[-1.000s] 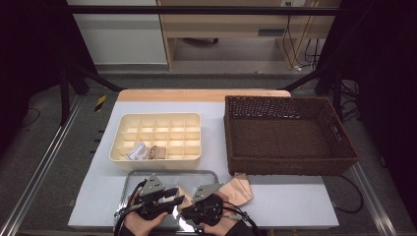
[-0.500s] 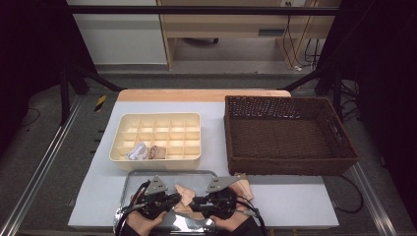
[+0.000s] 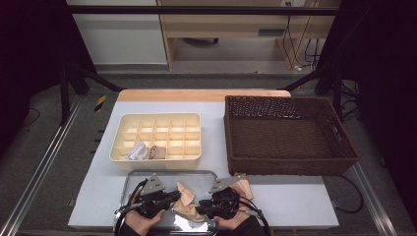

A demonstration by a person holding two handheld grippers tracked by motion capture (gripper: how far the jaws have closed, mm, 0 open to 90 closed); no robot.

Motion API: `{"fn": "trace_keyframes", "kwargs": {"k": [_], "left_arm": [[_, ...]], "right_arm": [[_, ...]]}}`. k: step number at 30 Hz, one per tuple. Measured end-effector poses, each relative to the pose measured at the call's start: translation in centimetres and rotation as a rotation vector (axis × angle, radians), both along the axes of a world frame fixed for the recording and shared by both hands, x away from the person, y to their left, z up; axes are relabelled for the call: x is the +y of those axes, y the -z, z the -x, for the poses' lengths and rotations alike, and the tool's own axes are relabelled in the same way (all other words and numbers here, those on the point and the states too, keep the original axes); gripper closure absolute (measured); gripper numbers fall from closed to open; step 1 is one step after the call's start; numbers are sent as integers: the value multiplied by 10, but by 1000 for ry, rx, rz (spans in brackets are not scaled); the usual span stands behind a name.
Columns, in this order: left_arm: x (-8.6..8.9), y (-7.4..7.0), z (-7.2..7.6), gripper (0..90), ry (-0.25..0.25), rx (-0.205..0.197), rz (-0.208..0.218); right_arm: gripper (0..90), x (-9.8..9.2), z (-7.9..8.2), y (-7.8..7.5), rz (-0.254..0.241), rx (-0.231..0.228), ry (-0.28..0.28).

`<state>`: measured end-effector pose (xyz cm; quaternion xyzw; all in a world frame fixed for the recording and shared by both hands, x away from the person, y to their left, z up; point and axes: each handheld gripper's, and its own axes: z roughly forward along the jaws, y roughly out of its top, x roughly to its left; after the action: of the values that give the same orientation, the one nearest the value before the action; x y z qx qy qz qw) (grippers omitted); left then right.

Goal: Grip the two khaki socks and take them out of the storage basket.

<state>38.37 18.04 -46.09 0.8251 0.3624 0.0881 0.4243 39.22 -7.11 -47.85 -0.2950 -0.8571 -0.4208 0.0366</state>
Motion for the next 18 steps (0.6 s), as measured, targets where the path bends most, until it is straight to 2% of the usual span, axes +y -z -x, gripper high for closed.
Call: {"fn": "trace_keyframes", "kwargs": {"k": [4, 6, 8, 11, 15, 18], "left_arm": [[2, -4, 1, 862, -2, -31, 27], [2, -5, 1, 862, 1, -45, 38], [2, -5, 2, 862, 5, -46, 40], [-1, -3, 3, 862, 22, -43, 35], [-8, 1, 6, 861, 50, -37, 20], [-11, 4, 7, 861, 62, -39, 11]], "right_arm": [[779, 7, 3, 1, -13, 15, -38], [770, 10, 4, 2, -19, 16, -50], [741, 9, 3, 0, -35, 18, -37], [722, -1, -2, -9, -78, 2, 24], [707, -14, -7, -18, -78, -66, 139], [683, -23, -11, -21, -101, -79, 197]]}}
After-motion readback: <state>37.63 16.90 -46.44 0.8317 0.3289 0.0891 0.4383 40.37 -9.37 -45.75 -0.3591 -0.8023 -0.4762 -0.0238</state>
